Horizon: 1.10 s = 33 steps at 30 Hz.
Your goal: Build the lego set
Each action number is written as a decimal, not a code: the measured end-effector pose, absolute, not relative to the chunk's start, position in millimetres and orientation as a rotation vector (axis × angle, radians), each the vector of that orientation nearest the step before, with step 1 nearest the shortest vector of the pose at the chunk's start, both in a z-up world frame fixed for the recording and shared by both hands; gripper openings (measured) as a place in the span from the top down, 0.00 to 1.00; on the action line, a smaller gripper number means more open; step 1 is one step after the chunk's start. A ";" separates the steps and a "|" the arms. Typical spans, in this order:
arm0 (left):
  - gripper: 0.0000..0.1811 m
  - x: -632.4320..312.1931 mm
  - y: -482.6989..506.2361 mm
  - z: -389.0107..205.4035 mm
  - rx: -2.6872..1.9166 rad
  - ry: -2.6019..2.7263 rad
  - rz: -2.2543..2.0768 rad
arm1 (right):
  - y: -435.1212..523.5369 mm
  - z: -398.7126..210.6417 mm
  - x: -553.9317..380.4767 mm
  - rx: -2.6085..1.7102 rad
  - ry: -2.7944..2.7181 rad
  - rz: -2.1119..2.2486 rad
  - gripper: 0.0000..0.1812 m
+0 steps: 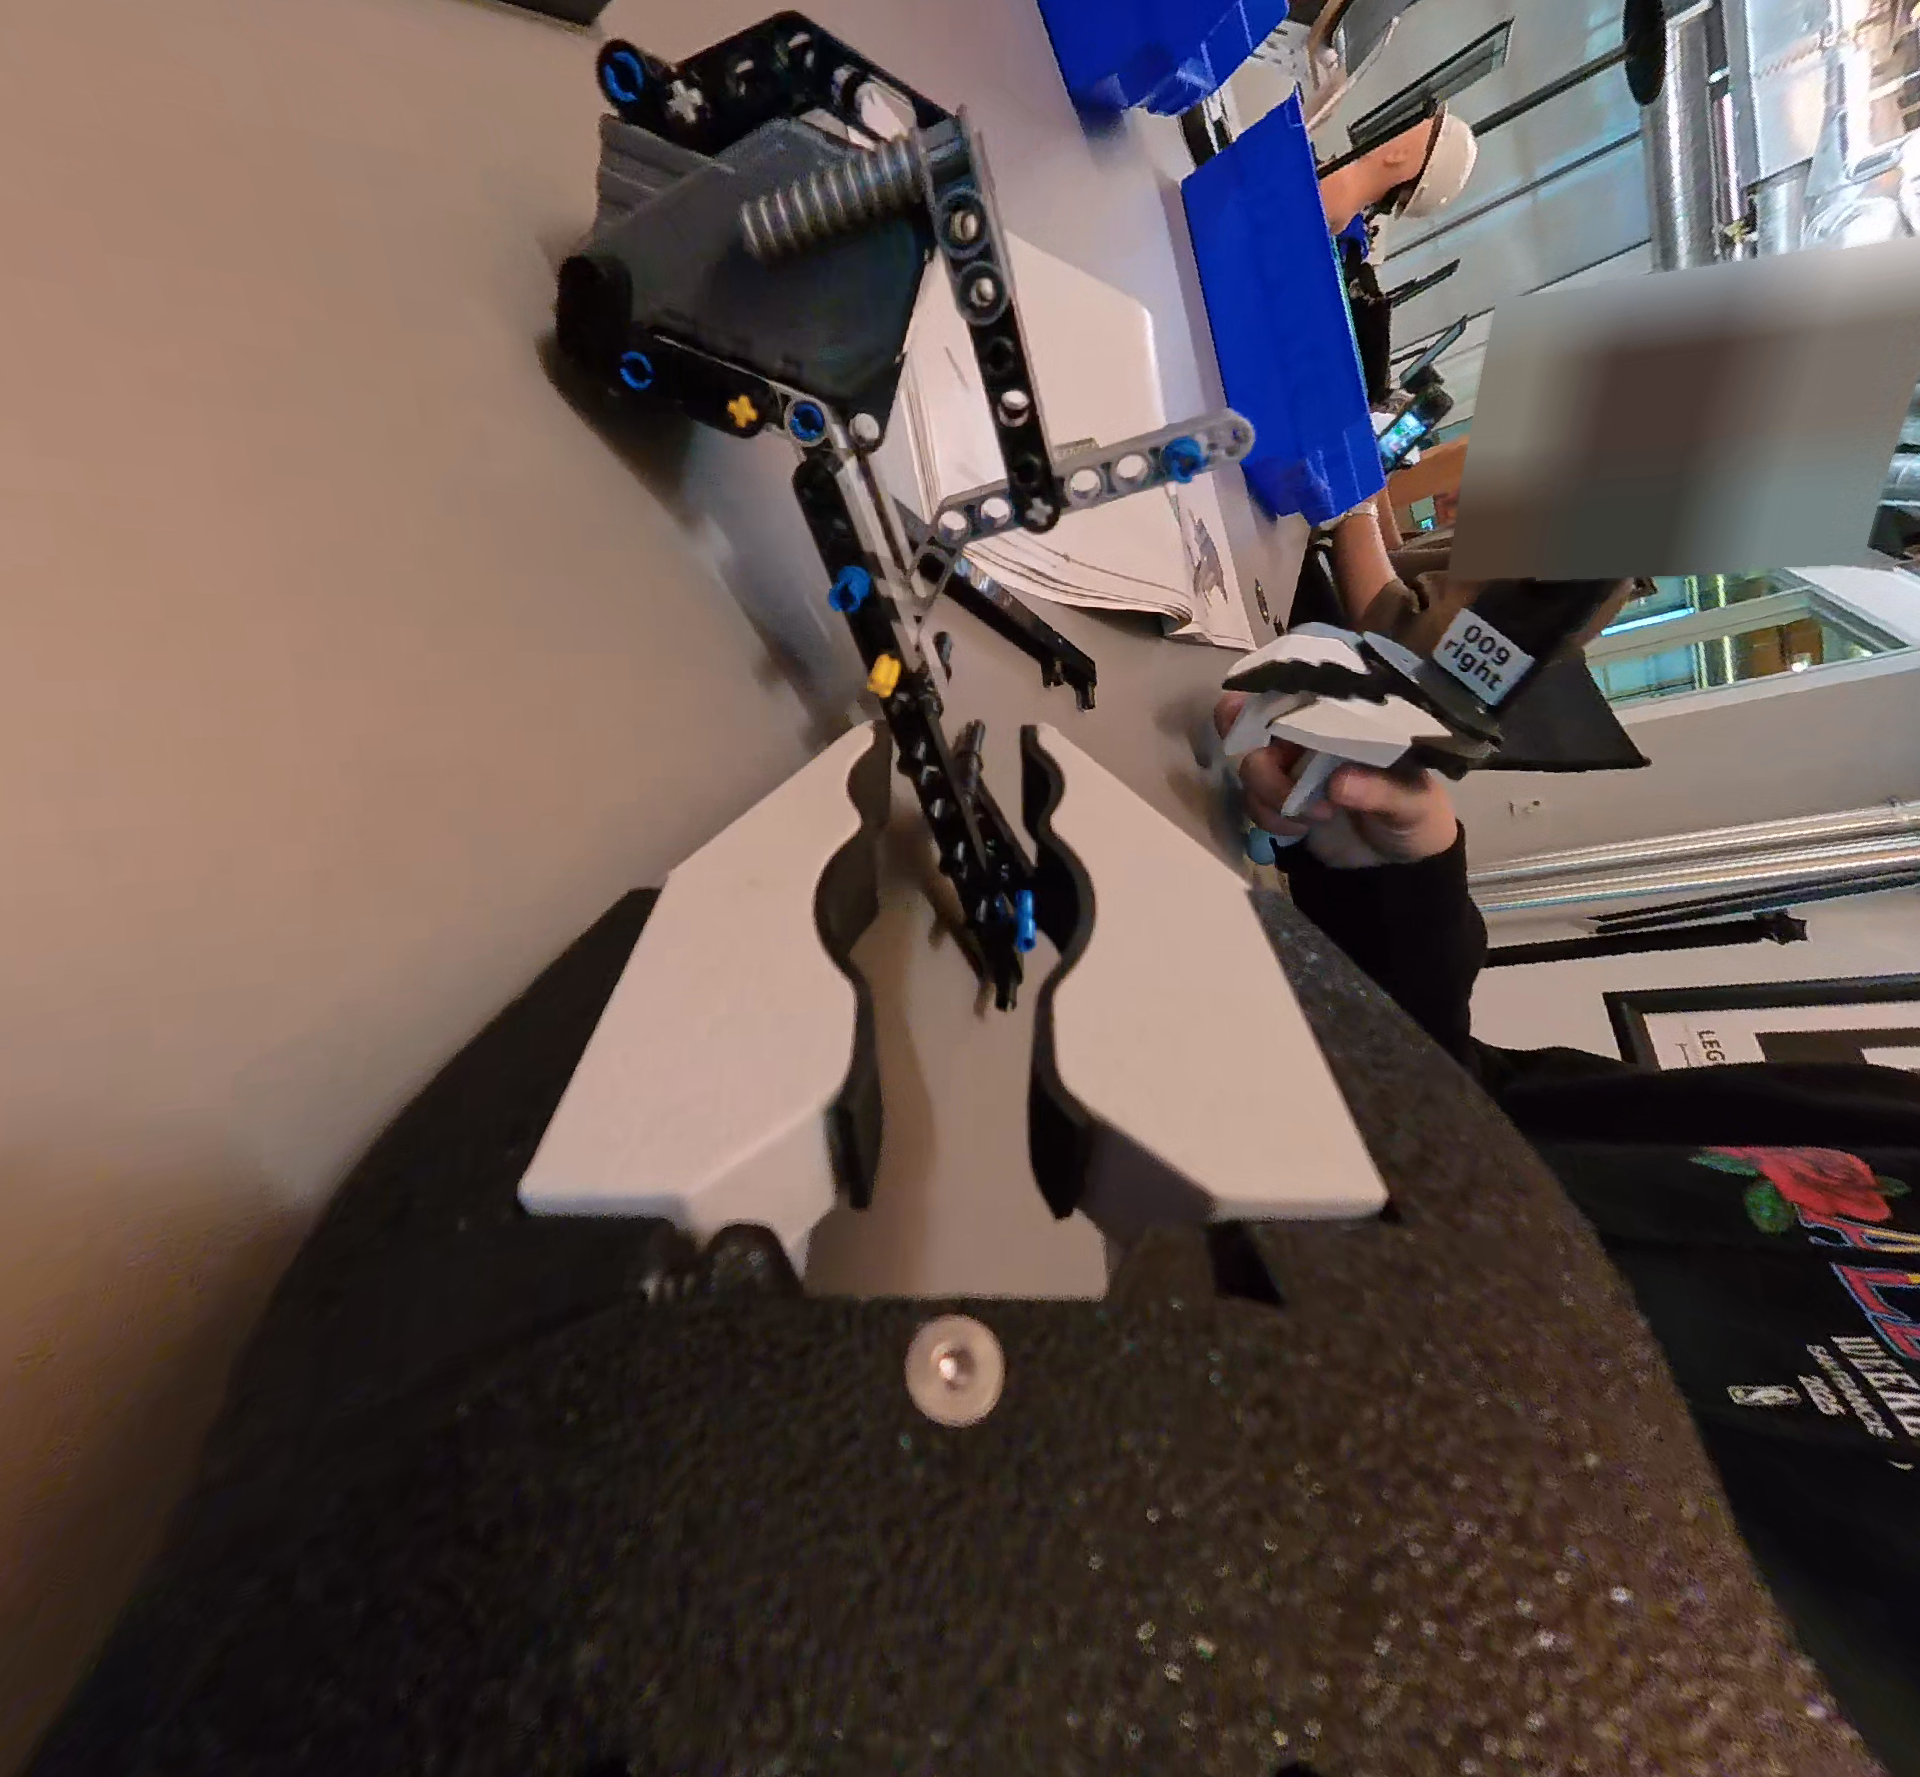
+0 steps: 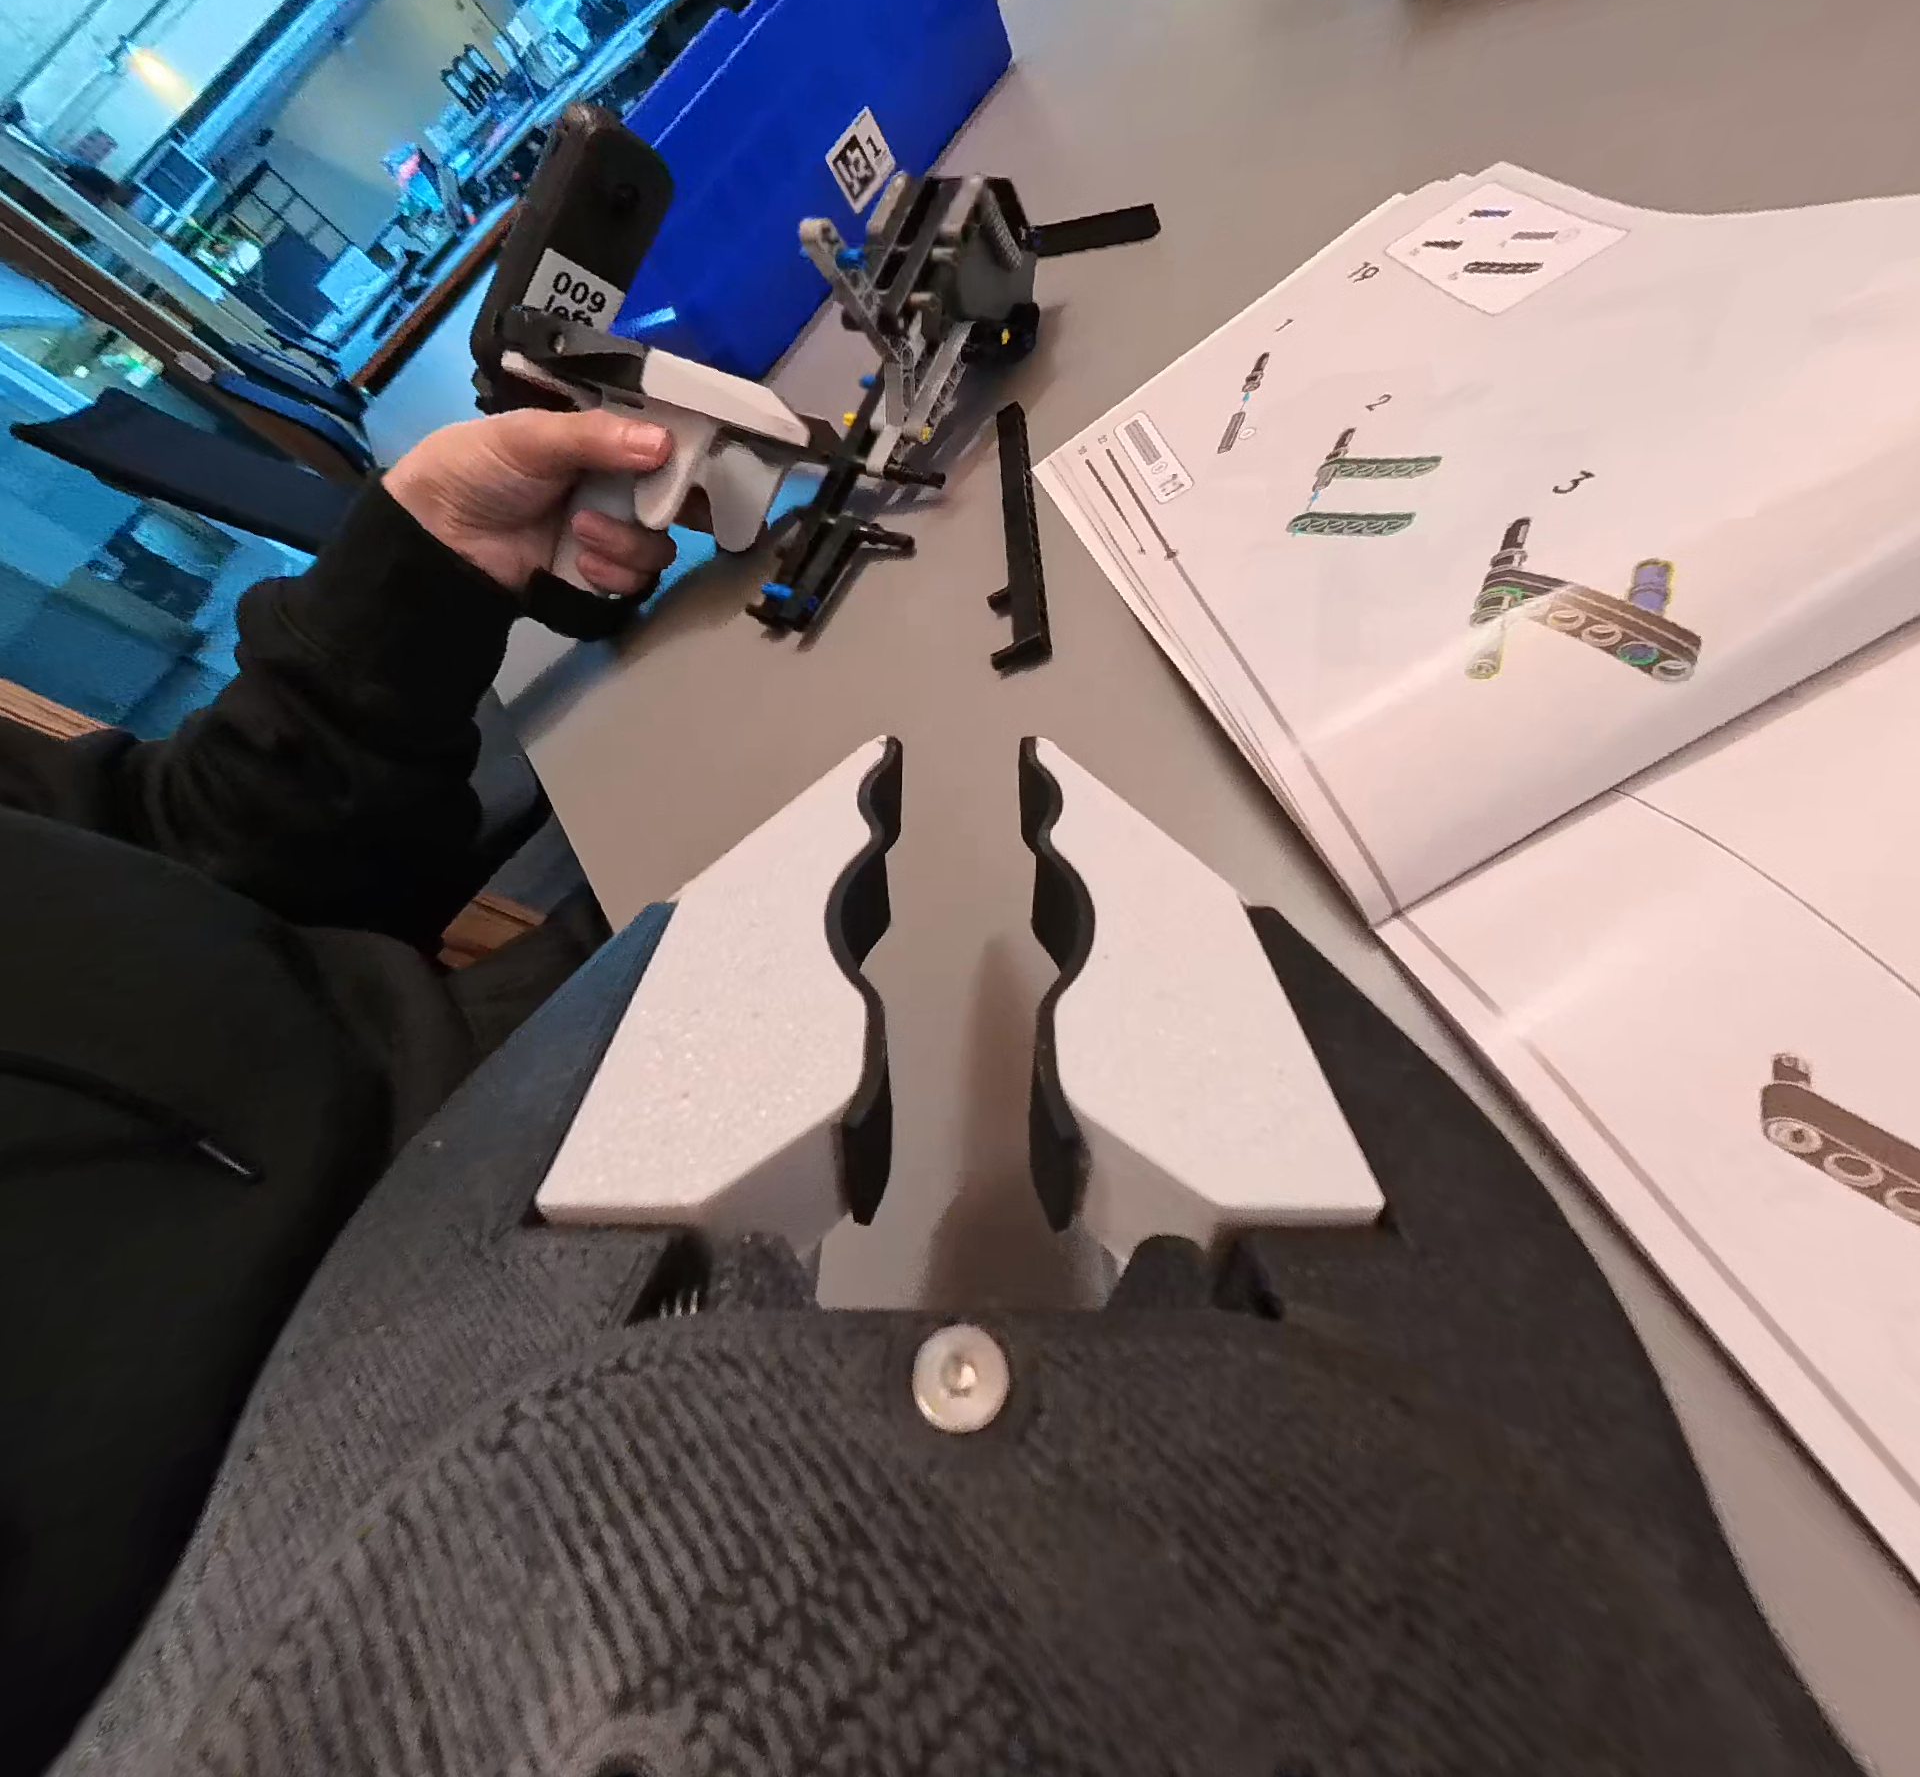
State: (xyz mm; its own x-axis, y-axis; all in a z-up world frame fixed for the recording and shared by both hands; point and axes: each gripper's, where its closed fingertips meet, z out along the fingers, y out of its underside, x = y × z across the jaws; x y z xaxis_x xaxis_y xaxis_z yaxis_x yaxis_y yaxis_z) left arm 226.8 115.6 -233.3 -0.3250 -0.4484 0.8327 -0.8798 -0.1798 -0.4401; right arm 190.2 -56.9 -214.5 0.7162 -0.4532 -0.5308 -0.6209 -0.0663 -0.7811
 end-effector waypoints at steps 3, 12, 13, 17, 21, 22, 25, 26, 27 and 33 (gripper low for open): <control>0.85 226.9 113.7 -232.9 1.512 -1.715 1.501 | -58.5 -214.6 191.9 -1.670 0.891 0.216 0.89; 0.85 233.1 109.6 -234.5 1.498 -1.742 1.483 | -55.8 -220.3 187.2 -1.648 0.916 0.338 0.92; 0.85 233.4 109.1 -234.7 1.495 -1.746 1.475 | -55.8 -220.8 187.5 -1.646 0.922 0.348 0.92; 0.83 232.6 107.0 -236.1 1.491 -1.774 1.430 | -55.8 -222.4 188.0 -1.633 0.940 0.384 0.94; 0.85 233.2 104.1 -242.1 1.520 -1.851 1.373 | -56.2 -223.7 189.4 -1.621 0.960 0.409 0.97; 0.86 233.9 103.5 -243.6 1.528 -1.872 1.359 | -56.0 -224.3 189.3 -1.624 0.962 0.412 0.97; 0.87 237.0 101.1 -245.8 1.540 -1.888 1.338 | -55.5 -225.6 189.1 -1.629 0.967 0.421 0.99; 0.88 238.4 100.4 -246.6 1.541 -1.887 1.332 | -55.2 -226.0 189.0 -1.629 0.969 0.427 0.99; 0.91 240.1 99.8 -247.5 1.542 -1.888 1.332 | -55.0 -226.3 189.0 -1.629 0.970 0.432 0.99; 0.93 251.2 95.2 -246.0 1.524 -1.918 1.419 | -55.6 -224.5 191.3 -1.600 0.980 0.460 1.00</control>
